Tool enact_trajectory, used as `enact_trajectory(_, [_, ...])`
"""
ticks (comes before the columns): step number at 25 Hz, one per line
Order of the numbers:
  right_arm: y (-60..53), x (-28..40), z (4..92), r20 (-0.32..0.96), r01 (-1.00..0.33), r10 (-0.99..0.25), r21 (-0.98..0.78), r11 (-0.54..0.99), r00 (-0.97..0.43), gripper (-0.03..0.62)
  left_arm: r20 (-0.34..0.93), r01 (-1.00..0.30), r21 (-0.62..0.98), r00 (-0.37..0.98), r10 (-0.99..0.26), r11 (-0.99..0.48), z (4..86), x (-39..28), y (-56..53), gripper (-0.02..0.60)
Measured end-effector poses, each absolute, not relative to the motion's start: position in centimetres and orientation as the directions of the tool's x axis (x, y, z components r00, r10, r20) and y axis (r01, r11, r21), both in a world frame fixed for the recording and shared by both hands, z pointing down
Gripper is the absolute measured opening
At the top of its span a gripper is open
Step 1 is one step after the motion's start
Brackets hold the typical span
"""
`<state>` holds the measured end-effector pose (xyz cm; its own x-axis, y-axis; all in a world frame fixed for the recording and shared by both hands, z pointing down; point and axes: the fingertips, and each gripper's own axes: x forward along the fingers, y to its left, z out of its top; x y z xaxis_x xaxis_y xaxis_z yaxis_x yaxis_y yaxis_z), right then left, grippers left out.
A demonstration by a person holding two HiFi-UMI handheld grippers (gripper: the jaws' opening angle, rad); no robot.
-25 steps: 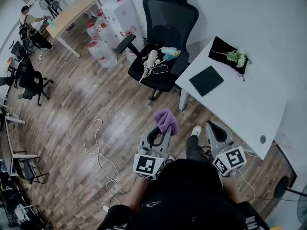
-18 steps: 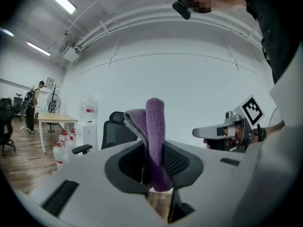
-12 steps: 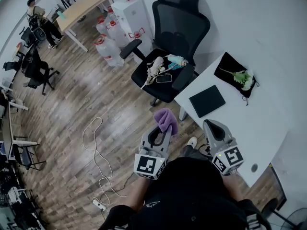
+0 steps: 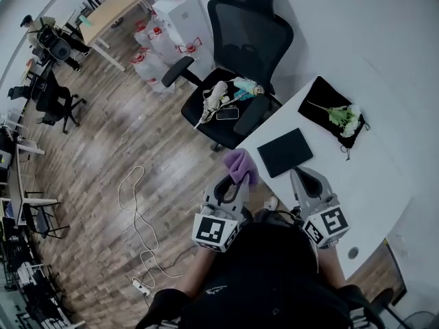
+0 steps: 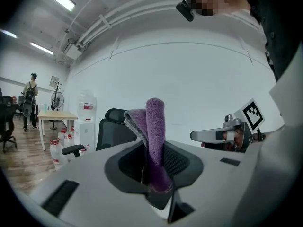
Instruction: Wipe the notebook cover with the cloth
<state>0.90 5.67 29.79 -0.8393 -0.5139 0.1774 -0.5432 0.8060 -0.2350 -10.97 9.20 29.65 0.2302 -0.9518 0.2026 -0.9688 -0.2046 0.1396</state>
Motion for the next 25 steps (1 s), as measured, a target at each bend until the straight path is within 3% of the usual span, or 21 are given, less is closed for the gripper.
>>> enact_trajectory(9, [4.3,3.6,31.6,0.182,-0.654,-0.628,-0.249,0.715,-0.756,0.005,0.238,-0.926,0.129,0.375,-0.896,-0.354,32.2,-8.4,5.4,0.086])
enact_trajectory(17, [2.2,8.2,31.9,0.235,-0.839,-0.81,-0.252,0.482,-0.537,0.005,0.223,-0.781,0.121,0.623,-0.75,-0.613,31.6,-3.9,-1.2,0.086])
enact_trajectory(25, [-0.6,7.8,32.0,0.268,-0.934,-0.907,-0.238,0.265,-0.326,0.005,0.252,-0.609,0.176,0.788,-0.562,-0.774,33.4,-2.9,-6.2,0.085])
